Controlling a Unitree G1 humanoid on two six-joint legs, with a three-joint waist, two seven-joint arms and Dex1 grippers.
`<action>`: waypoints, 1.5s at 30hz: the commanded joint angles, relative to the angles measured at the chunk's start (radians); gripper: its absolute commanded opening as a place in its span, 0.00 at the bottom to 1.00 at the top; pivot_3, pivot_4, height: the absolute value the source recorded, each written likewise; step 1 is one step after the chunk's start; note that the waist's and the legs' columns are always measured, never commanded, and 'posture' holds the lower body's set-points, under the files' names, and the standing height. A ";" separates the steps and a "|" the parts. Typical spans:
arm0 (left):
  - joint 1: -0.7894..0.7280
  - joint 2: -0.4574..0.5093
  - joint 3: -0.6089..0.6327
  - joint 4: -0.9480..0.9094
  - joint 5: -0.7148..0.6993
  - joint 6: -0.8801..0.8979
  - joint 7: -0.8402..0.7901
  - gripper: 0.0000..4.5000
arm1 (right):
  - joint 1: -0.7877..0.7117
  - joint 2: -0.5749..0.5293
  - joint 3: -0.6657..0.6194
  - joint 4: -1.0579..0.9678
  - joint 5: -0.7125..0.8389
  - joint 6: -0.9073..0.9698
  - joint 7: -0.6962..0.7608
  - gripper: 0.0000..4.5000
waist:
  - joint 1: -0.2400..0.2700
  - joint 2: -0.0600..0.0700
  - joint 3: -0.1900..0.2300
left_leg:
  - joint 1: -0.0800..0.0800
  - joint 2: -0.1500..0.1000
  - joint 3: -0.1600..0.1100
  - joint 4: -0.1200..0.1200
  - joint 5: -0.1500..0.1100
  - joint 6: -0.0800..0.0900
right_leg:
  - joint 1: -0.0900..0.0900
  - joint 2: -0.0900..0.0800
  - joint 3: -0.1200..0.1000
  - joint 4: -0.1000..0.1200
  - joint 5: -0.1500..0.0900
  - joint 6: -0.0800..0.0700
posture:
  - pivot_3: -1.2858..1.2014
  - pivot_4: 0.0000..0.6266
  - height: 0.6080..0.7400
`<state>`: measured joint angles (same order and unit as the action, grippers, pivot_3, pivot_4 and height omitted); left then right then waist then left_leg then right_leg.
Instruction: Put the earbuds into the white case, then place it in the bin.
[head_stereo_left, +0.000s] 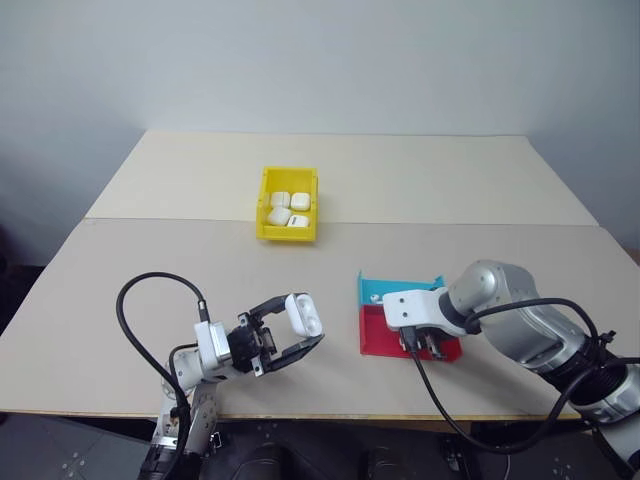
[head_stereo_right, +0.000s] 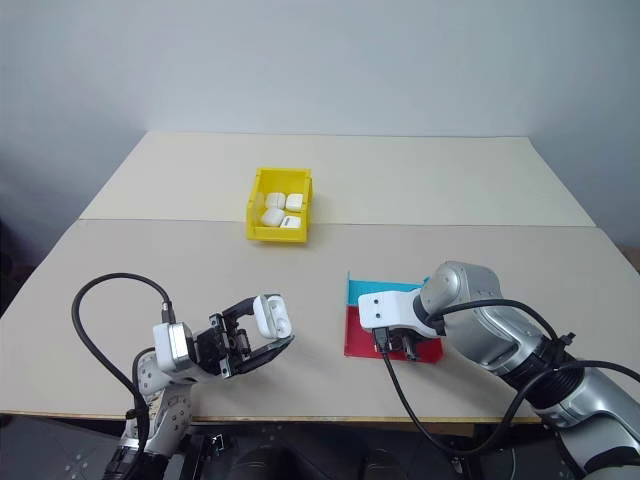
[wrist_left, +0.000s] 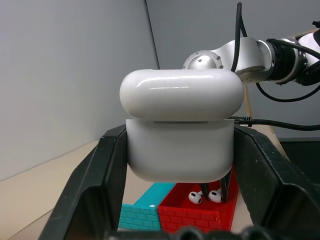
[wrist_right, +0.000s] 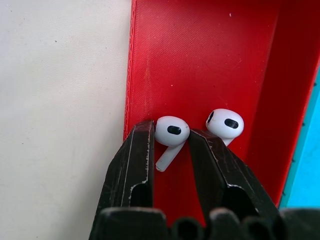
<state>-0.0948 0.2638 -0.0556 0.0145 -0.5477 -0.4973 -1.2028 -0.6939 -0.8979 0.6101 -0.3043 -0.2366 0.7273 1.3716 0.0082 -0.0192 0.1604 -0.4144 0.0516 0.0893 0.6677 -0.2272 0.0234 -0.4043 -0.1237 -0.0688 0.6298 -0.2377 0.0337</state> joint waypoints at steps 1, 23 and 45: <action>0.000 0.000 0.005 -0.015 0.000 -0.018 0.002 0.62 | -0.003 0.001 0.000 -0.006 -0.016 -0.001 -0.005 0.29 | 0.000 0.000 0.000 | 0.000 0.000 0.000 0.000 0.000 0.000 | 0.000 0.000 0.000 0.000 0.000 0.000 | 0.52 0.24 1.00; -0.086 -0.025 -0.016 -0.088 -0.100 0.130 0.020 0.62 | 0.060 -0.051 -0.465 -0.310 0.251 0.142 -0.019 0.22 | 0.005 0.000 0.000 | -0.001 0.000 -0.001 0.000 0.000 0.000 | 0.000 0.000 0.000 0.000 0.000 0.000 | 0.52 0.24 1.00; -0.272 -0.074 -0.057 -0.136 -0.211 0.434 -0.080 0.62 | 0.213 0.547 -0.859 -0.360 0.840 -0.348 -0.358 0.22 | 0.001 0.001 0.000 | 0.000 0.000 -0.001 0.000 0.000 0.000 | 0.002 0.001 0.000 0.001 0.000 0.001 | 0.52 0.24 1.00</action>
<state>-0.3505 0.1881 -0.1169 -0.0793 -0.7490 -0.0802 -1.2784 -0.4860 -0.3484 -0.2686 -0.6580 0.5971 0.4418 1.0059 0.0089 -0.0185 0.1600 -0.4143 0.0511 0.0884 0.6676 -0.2271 0.0235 -0.4029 -0.1222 -0.0688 0.6303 -0.2373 0.0343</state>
